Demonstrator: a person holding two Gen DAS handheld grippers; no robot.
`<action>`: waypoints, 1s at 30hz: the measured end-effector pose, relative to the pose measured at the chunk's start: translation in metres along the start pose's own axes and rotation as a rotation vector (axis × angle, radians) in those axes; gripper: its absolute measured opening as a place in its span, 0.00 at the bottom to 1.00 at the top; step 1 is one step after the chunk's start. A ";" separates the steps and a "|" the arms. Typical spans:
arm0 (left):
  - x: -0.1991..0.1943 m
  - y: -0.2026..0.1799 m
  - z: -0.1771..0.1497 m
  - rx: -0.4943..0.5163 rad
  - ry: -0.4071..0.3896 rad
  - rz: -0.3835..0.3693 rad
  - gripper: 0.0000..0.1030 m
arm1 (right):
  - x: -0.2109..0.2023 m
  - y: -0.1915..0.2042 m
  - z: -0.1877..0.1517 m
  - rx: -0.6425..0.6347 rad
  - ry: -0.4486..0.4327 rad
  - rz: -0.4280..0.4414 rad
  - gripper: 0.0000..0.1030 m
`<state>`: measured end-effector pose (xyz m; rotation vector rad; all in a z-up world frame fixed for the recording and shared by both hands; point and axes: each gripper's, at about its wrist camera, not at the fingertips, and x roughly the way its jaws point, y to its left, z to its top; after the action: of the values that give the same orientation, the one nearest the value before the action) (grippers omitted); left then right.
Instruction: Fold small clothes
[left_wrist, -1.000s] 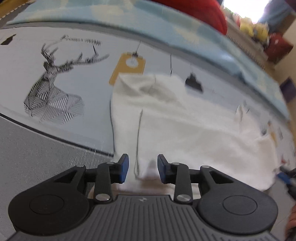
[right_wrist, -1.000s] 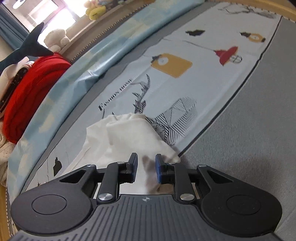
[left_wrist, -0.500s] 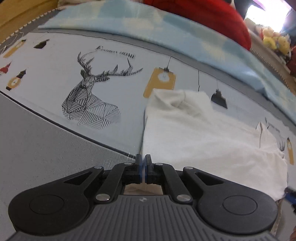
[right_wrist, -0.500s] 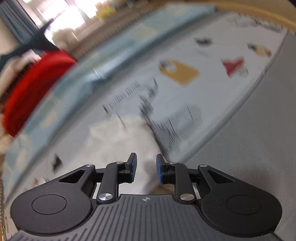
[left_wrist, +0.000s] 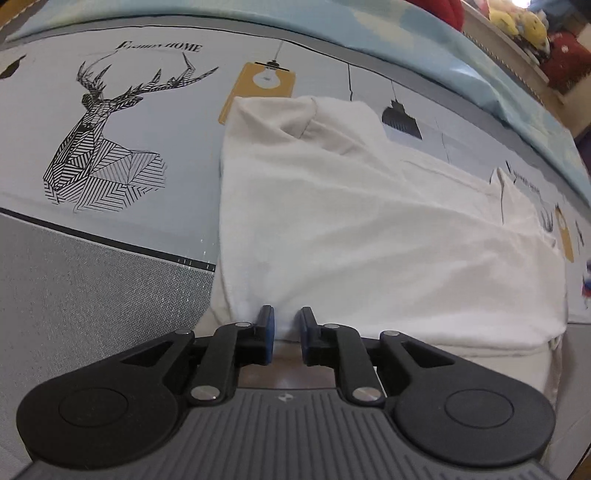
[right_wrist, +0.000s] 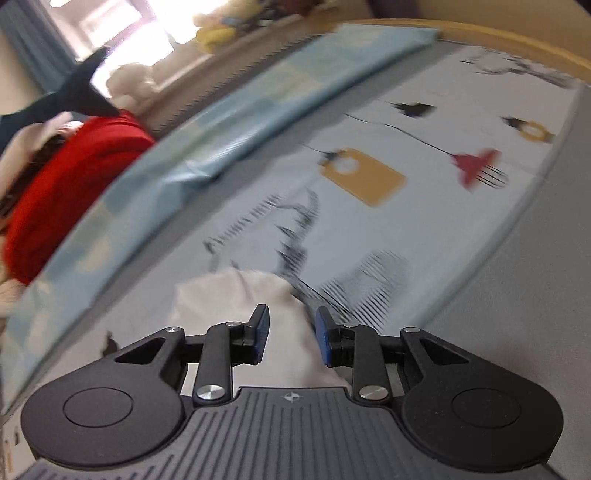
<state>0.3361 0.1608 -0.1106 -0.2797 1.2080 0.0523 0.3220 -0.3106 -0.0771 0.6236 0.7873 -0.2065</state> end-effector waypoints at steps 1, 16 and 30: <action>0.000 -0.001 -0.001 0.003 -0.001 0.003 0.15 | 0.008 -0.001 0.006 0.011 0.011 0.016 0.28; 0.005 -0.006 0.008 0.042 0.012 0.004 0.16 | 0.073 0.027 0.041 -0.119 -0.081 -0.058 0.00; -0.030 -0.003 0.019 0.004 -0.063 -0.057 0.22 | 0.052 0.006 0.012 -0.233 0.195 0.005 0.24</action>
<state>0.3431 0.1659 -0.0763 -0.3067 1.1365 0.0096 0.3679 -0.3102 -0.1051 0.4288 0.9820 -0.0473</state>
